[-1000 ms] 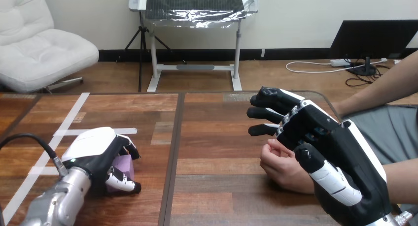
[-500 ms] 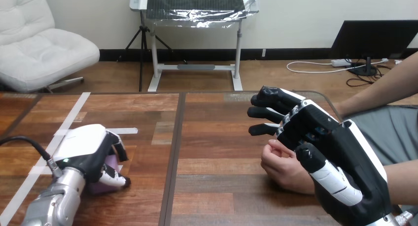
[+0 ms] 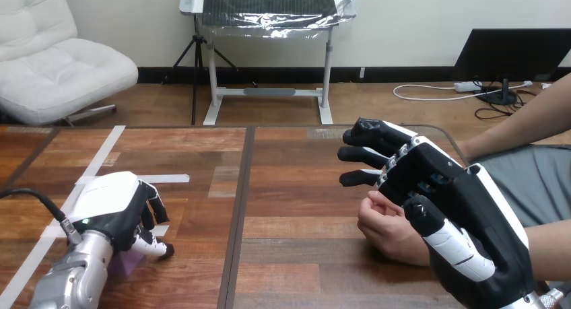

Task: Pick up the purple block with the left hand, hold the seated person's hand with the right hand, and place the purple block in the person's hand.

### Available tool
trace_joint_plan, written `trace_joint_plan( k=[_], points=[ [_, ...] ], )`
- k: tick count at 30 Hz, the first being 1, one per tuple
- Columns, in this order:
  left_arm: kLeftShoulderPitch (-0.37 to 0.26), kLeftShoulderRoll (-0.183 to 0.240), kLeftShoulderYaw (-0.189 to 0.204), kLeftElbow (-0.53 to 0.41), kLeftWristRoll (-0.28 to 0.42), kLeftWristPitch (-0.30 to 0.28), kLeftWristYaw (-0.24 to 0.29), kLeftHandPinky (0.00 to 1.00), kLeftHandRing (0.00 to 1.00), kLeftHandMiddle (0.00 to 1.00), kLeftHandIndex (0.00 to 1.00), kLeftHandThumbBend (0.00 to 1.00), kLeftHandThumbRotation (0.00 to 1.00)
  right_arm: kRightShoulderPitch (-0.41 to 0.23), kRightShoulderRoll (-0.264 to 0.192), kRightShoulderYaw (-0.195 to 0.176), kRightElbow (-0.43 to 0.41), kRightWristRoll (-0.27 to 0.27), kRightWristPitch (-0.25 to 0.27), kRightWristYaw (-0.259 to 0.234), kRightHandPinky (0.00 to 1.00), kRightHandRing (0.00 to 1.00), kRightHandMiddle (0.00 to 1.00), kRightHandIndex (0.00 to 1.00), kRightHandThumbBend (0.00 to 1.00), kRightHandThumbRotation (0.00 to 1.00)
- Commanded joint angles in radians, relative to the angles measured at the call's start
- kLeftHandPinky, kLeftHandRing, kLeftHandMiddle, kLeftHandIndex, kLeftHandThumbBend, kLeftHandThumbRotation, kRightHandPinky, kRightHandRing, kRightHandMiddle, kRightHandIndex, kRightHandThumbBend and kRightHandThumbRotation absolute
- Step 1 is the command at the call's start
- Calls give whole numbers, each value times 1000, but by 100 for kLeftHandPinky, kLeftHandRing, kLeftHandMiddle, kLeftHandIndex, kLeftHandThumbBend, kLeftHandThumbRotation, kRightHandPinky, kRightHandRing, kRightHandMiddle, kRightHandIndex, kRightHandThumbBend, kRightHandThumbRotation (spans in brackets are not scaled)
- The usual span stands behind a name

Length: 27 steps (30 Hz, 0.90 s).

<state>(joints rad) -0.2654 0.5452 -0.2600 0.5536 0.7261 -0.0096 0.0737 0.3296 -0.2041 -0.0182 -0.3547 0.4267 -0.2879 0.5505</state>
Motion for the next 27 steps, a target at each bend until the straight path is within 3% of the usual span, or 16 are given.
trace_joint_plan(
  k=[1,27],
  points=[
    [-35,20,2,-18,0,-1,15,76,59,51,49,76,0,-43,-8,-11,-46,4,-6,-6,70,80,82,80,74,57],
    [-23,19,8,-42,-16,7,8,75,60,50,49,75,0,-47,-10,-14,-38,3,-13,-3,70,80,82,80,74,58]
  ],
)
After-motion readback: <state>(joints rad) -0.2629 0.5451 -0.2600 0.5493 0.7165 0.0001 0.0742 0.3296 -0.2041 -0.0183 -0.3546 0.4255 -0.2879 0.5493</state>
